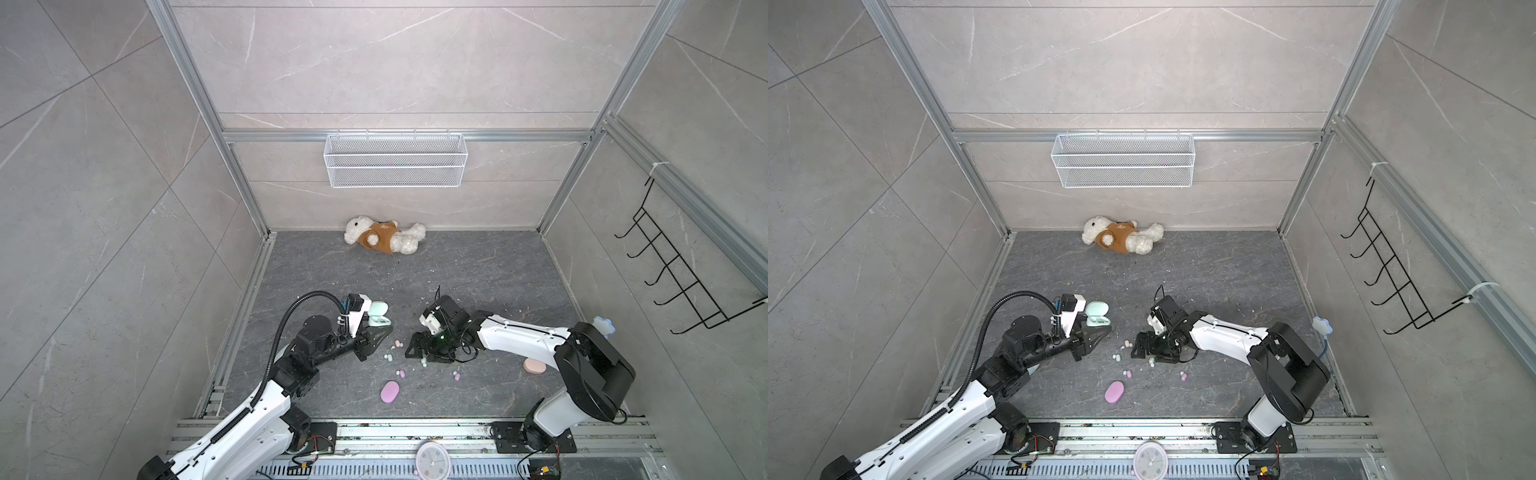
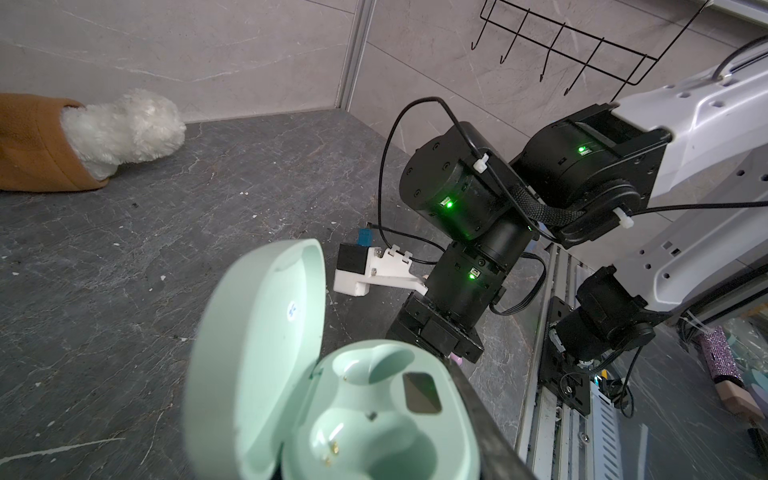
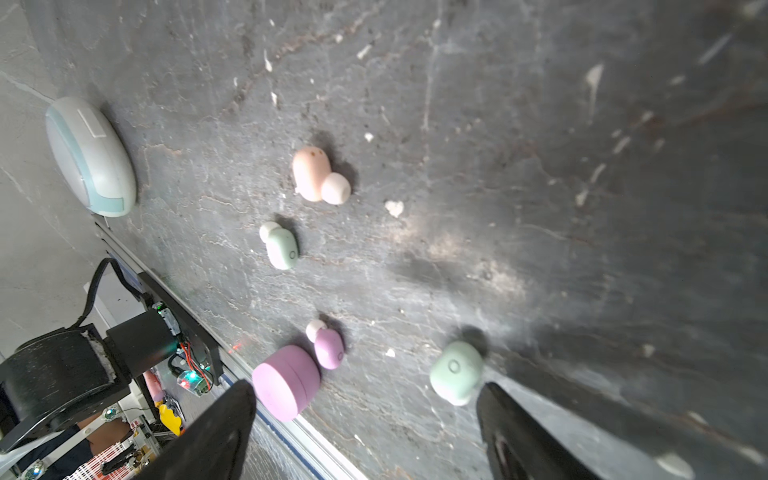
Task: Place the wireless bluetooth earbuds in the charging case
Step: 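Move the right gripper over the mint-green earbud on the table, then lower the right gripper and close it on the mint-green earbud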
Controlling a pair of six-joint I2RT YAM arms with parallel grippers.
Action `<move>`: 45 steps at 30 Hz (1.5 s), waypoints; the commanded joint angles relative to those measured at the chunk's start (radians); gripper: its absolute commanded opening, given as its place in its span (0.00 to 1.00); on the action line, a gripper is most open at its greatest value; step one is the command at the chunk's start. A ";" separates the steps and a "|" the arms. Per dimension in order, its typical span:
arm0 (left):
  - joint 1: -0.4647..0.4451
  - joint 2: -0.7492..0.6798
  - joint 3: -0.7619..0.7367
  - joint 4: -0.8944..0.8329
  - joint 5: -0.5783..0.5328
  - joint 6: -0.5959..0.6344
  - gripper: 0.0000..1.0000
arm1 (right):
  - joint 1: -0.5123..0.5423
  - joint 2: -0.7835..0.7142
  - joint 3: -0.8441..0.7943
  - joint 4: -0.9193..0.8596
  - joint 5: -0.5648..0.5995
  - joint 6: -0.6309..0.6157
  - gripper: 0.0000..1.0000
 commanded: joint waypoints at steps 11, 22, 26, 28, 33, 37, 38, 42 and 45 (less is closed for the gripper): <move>0.001 -0.071 0.042 -0.075 -0.026 -0.040 0.13 | 0.077 -0.078 0.169 -0.368 0.371 0.162 0.69; 0.002 -0.141 0.017 -0.093 -0.041 -0.086 0.13 | 0.152 0.050 0.248 -0.396 0.465 0.278 0.44; 0.002 -0.147 0.009 -0.087 -0.037 -0.094 0.14 | 0.154 0.105 0.268 -0.388 0.462 0.276 0.37; 0.002 -0.153 0.006 -0.085 -0.031 -0.095 0.14 | 0.157 0.122 0.277 -0.377 0.455 0.276 0.32; 0.002 -0.173 0.001 -0.082 -0.034 -0.097 0.14 | 0.163 0.164 0.314 -0.396 0.451 0.273 0.27; 0.001 -0.181 -0.002 -0.082 -0.037 -0.097 0.14 | 0.163 0.196 0.333 -0.422 0.457 0.266 0.26; 0.001 -0.184 -0.002 -0.081 -0.037 -0.097 0.14 | 0.164 0.202 0.337 -0.425 0.459 0.263 0.25; 0.002 -0.194 -0.003 -0.086 -0.039 -0.100 0.14 | 0.162 0.217 0.340 -0.433 0.462 0.264 0.25; 0.001 -0.201 -0.003 -0.091 -0.043 -0.100 0.14 | 0.163 0.222 0.339 -0.438 0.465 0.264 0.25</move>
